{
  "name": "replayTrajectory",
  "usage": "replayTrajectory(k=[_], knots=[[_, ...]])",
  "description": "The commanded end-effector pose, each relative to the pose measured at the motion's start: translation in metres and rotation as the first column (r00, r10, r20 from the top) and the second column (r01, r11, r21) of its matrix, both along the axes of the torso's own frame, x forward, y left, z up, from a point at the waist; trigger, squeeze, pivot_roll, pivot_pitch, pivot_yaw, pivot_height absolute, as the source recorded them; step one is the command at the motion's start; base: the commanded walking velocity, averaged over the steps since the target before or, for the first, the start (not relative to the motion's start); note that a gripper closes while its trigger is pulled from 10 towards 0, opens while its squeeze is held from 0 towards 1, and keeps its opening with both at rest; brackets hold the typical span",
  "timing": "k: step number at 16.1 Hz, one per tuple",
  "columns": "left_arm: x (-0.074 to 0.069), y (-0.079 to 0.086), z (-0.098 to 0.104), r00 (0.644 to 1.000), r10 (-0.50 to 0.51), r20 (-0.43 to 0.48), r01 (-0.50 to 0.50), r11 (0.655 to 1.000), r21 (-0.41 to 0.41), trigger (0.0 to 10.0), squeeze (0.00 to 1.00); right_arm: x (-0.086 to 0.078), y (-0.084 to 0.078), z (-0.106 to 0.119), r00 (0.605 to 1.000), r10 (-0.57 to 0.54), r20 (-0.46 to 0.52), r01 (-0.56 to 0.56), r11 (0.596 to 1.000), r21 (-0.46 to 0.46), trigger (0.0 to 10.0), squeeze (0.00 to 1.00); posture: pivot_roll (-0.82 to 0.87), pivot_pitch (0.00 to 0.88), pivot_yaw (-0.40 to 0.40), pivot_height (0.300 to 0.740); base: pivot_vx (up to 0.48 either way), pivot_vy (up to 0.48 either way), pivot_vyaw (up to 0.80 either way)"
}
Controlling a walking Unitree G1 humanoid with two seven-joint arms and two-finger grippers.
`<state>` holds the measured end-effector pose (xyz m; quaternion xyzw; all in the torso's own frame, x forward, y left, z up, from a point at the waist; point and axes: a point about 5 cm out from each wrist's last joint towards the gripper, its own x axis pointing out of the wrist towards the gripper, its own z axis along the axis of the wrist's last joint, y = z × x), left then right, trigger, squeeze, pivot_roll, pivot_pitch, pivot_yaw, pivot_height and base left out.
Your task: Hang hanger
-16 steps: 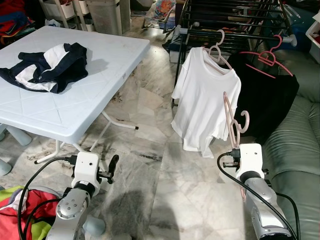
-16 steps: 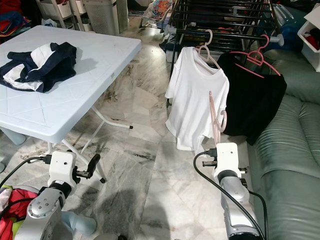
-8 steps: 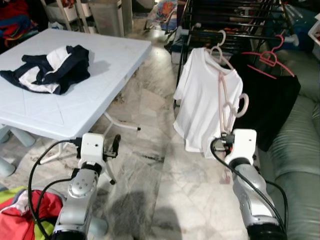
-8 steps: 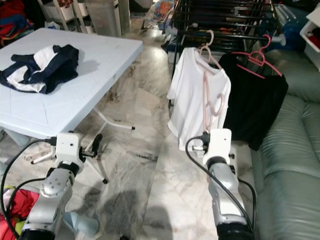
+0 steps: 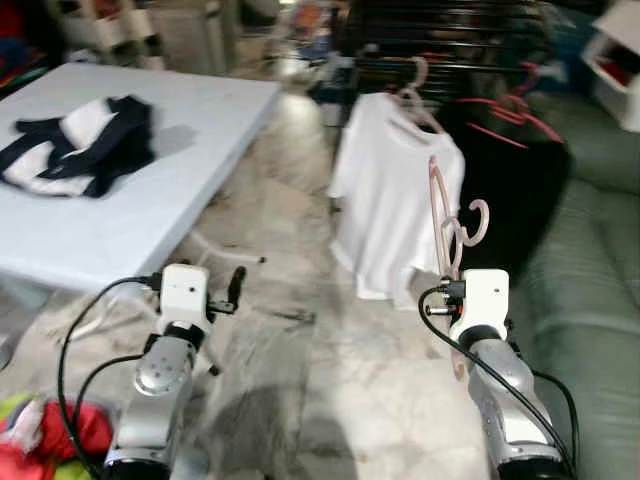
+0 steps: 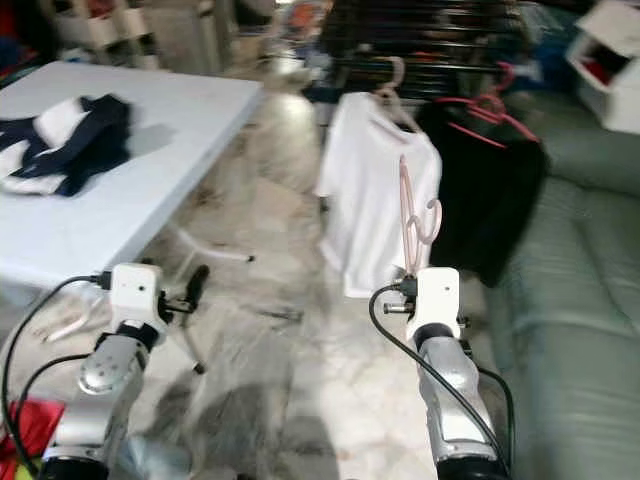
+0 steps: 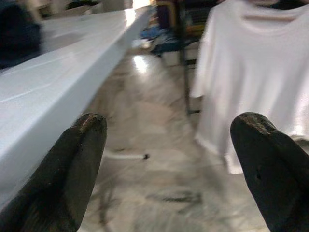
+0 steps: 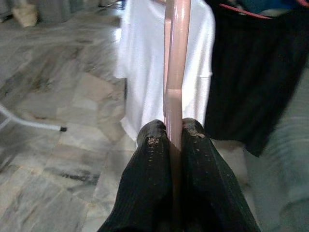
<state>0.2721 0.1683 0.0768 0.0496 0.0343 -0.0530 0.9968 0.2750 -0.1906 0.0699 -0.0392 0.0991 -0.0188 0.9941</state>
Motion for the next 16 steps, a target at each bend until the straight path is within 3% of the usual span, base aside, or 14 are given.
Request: replayTrajectory(k=[1, 16], knots=[[0.0, -0.002, 0.003, 1.0, -0.015, 0.013, 0.015, 1.0, 0.002, 10.0, 0.0, 0.003, 0.004, 0.004, 0.999, 0.021, 0.024, -0.021, 1.0, -0.003, 10.0, 0.0, -0.04, 0.0, 0.038, 0.74, 0.304, 0.0, 0.0], [0.01, -0.014, 0.008, 0.998, -0.044, 0.039, 0.045, 0.999, -0.029, 10.0, 0.0, 0.013, 0.009, 0.005, 0.997, 0.079, 0.025, -0.078, 0.996, -0.034, 10.0, 0.0, -0.04, 0.0, 0.032, 0.74, 0.448, 0.0, 0.0]])
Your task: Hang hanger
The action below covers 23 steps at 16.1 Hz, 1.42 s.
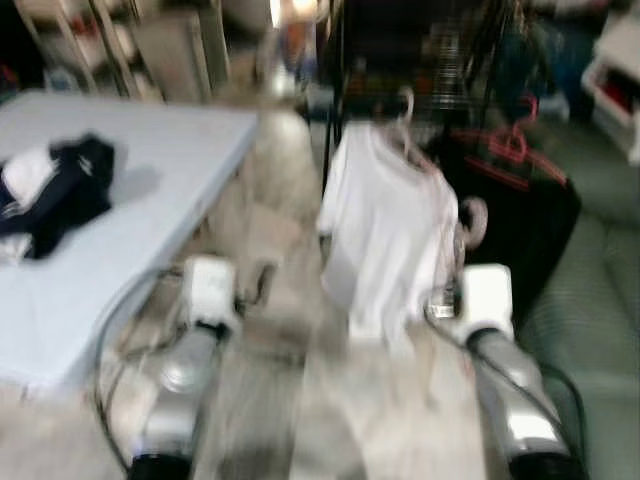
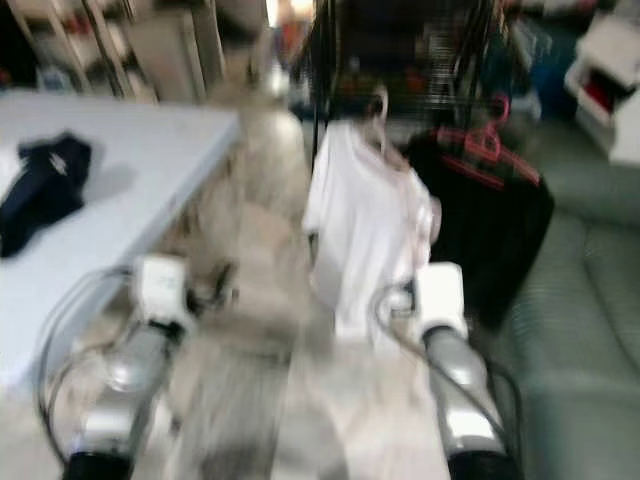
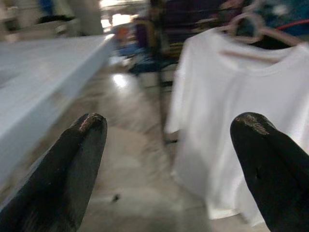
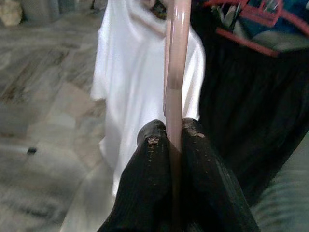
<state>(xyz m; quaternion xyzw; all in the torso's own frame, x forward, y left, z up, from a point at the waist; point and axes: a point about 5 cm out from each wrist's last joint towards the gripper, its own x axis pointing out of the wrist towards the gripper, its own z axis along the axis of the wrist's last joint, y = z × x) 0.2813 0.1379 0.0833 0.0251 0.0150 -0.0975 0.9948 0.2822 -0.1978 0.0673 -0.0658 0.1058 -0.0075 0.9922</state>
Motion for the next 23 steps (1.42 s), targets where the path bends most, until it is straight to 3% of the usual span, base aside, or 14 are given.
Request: replayTrajectory(k=[1, 6, 17, 20, 23], knots=[[0.001, 0.016, 0.001, 0.999, 0.046, 0.005, -0.046, 0.999, 0.018, 10.0, 0.0, 0.006, 0.016, 0.007, 0.998, 0.053, 0.037, -0.054, 0.998, 0.016, 10.0, 0.0, -0.04, 0.0, 0.032, 0.74, 0.461, 0.0, 0.0], [0.002, 0.014, -0.002, 0.998, 0.065, -0.011, -0.065, 0.998, 0.025, 10.0, 0.0, 0.004, 0.02, 0.005, 0.995, 0.092, 0.025, -0.092, 0.996, 0.008, 10.0, 0.0, -0.04, 0.0, 0.027, 0.74, 0.188, 0.301, 0.0], [-0.002, 0.017, -0.007, 0.994, 0.105, -0.022, -0.104, 0.992, 0.071, 10.0, 0.0, 0.001, 0.023, -0.001, 0.994, 0.109, -0.001, -0.109, 0.994, 0.019, 10.0, 0.0, -0.04, 0.0, 0.041, 0.74, 0.0, 0.0, 0.0], [-0.002, 0.019, -0.008, 0.993, 0.111, -0.029, -0.109, 0.991, 0.078, 10.0, 0.0, -0.003, 0.039, -0.008, 0.976, 0.214, -0.044, -0.211, 0.976, 0.054, 10.0, 0.0, -0.04, 0.0, 0.046, 0.74, 0.0, 0.0, 0.0], [-0.001, 0.019, -0.008, 0.994, 0.105, -0.029, -0.102, 0.991, 0.081, 10.0, 0.0, -0.004, 0.041, -0.01, 0.974, 0.219, -0.054, -0.218, 0.975, 0.039, 10.0, 0.0, -0.04, 0.0, 0.049, 0.74, 0.0, 0.0, 0.0]])
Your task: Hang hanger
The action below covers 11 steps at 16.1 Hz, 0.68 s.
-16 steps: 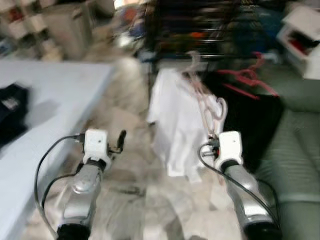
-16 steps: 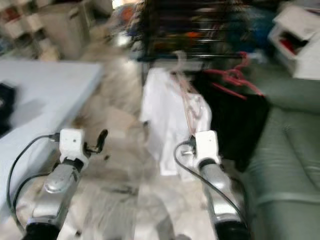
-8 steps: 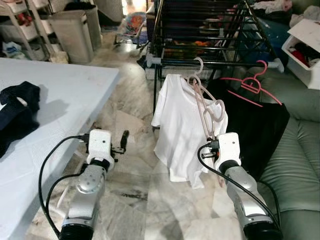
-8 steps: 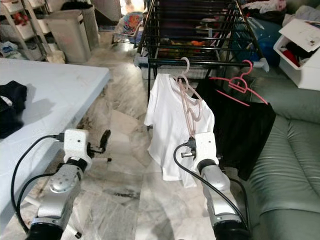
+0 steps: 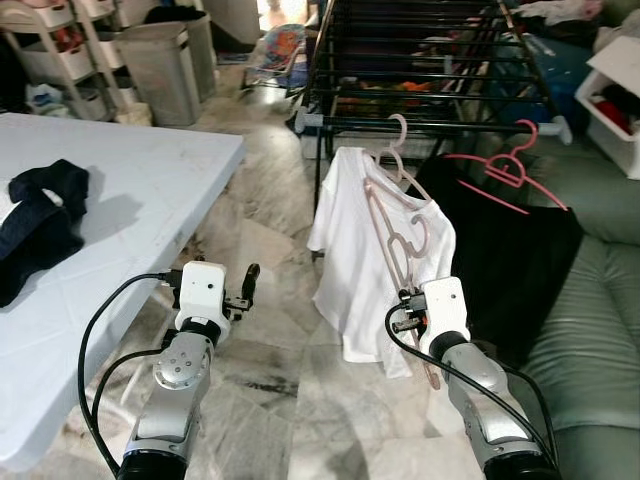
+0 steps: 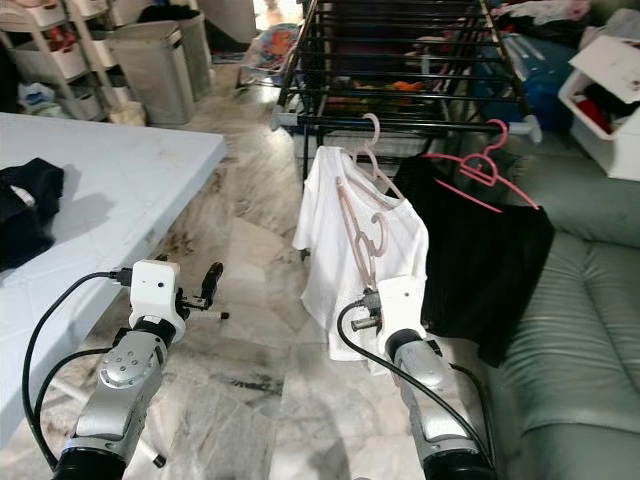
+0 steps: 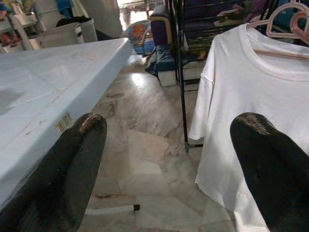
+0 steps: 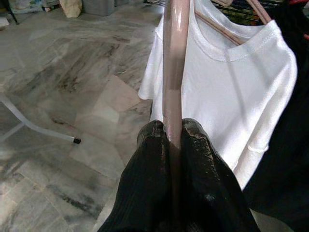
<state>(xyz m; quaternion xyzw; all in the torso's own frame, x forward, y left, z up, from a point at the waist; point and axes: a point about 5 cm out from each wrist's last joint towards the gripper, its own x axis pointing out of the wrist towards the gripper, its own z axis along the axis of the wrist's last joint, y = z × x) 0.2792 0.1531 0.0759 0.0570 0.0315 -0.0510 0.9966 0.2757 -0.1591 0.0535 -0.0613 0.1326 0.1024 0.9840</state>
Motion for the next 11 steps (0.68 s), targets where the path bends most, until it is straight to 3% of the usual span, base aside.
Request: replayTrajectory(k=[1, 5, 11], knots=[[0.0014, 0.0038, -0.0007, 1.0, 0.011, -0.012, -0.011, 1.0, 0.016, 10.0, 0.0, 0.003, 0.0015, 0.003, 1.0, 0.004, 0.009, -0.004, 1.0, 0.001, 10.0, 0.0, -0.04, 0.0, 0.05, 0.74, 0.0, 0.0, 0.0], [0.0007, 0.0006, 0.0004, 1.0, -0.014, -0.006, 0.014, 1.0, -0.006, 10.0, 0.0, 0.0025, 0.0036, 0.0036, 0.999, 0.044, -0.004, -0.044, 0.999, -0.003, 10.0, 0.0, -0.04, 0.0, 0.049, 0.74, 0.068, 0.0, 0.0], [-0.001, -0.004, 0.001, 0.999, -0.045, 0.0, 0.045, 0.999, -0.019, 10.0, 0.0, 0.0032, 0.0047, 0.0043, 0.999, 0.04, -0.004, -0.04, 0.999, -0.021, 10.0, 0.0, -0.04, 0.0, 0.046, 0.74, 0.431, 0.0, 0.0]])
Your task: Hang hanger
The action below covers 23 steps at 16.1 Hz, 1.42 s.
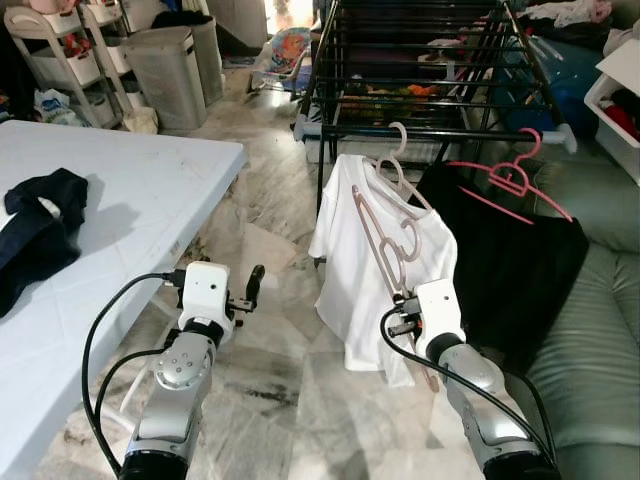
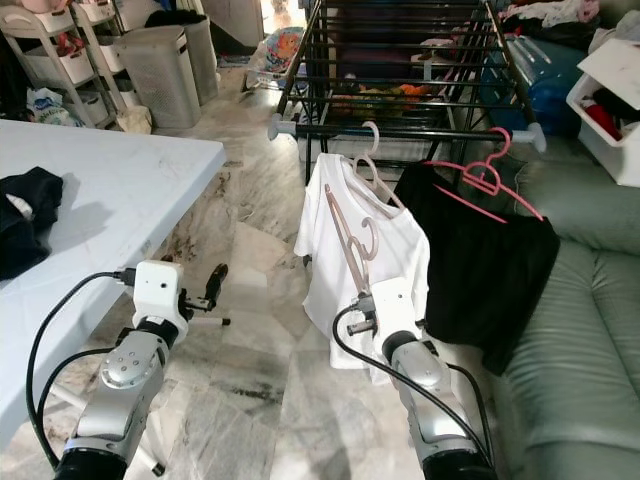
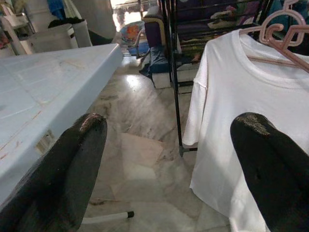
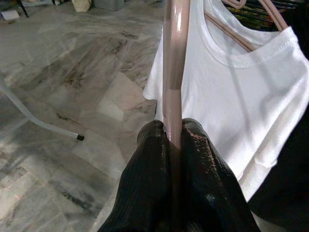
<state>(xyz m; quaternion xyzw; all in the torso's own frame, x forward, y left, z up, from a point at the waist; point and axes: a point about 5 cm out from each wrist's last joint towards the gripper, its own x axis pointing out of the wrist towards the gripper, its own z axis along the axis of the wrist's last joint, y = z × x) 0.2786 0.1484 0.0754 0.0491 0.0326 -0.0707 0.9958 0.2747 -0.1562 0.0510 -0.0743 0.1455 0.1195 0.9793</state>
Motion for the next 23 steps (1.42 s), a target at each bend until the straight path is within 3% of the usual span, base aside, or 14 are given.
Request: replayTrajectory(k=[1, 11, 16, 19, 23], knots=[[-0.001, 0.0, 0.001, 1.0, -0.013, 0.002, 0.013, 1.0, -0.008, 10.0, 0.0, 0.005, 0.0, 0.007, 1.0, -0.005, 0.024, 0.005, 1.0, -0.007, 10.0, 0.0, -0.04, 0.0, 0.046, 0.74, 0.435, 0.0, 0.0], [-0.001, -0.008, 0.002, 0.999, -0.044, -0.011, 0.043, 0.998, -0.045, 10.0, 0.0, 0.005, 0.0, 0.006, 1.0, -0.019, 0.024, 0.02, 1.0, -0.017, 10.0, 0.0, -0.04, 0.0, 0.047, 0.74, 0.382, 0.211, 0.0], [-0.002, -0.012, 0.002, 0.997, -0.071, -0.025, 0.07, 0.996, -0.047, 10.0, 0.0, 0.013, -0.014, 0.012, 0.989, -0.132, 0.067, 0.135, 0.99, -0.041, 10.0, 0.0, -0.04, 0.0, 0.046, 0.74, 0.0, 0.0, 0.0], [-0.004, -0.012, 0.003, 0.994, -0.105, -0.026, 0.103, 0.991, -0.081, 10.0, 0.0, 0.024, -0.024, 0.02, 0.959, -0.267, 0.095, 0.268, 0.963, 0.001, 10.0, 0.0, -0.03, 0.0, 0.046, 0.74, 0.086, 0.0, 0.0], [-0.005, -0.009, 0.004, 0.994, -0.103, -0.026, 0.101, 0.993, -0.068, 10.0, 0.0, 0.027, -0.022, 0.018, 0.958, -0.276, 0.074, 0.275, 0.961, 0.017, 10.0, 0.0, -0.02, 0.0, 0.05, 0.74, 0.336, 0.0, -0.24]])
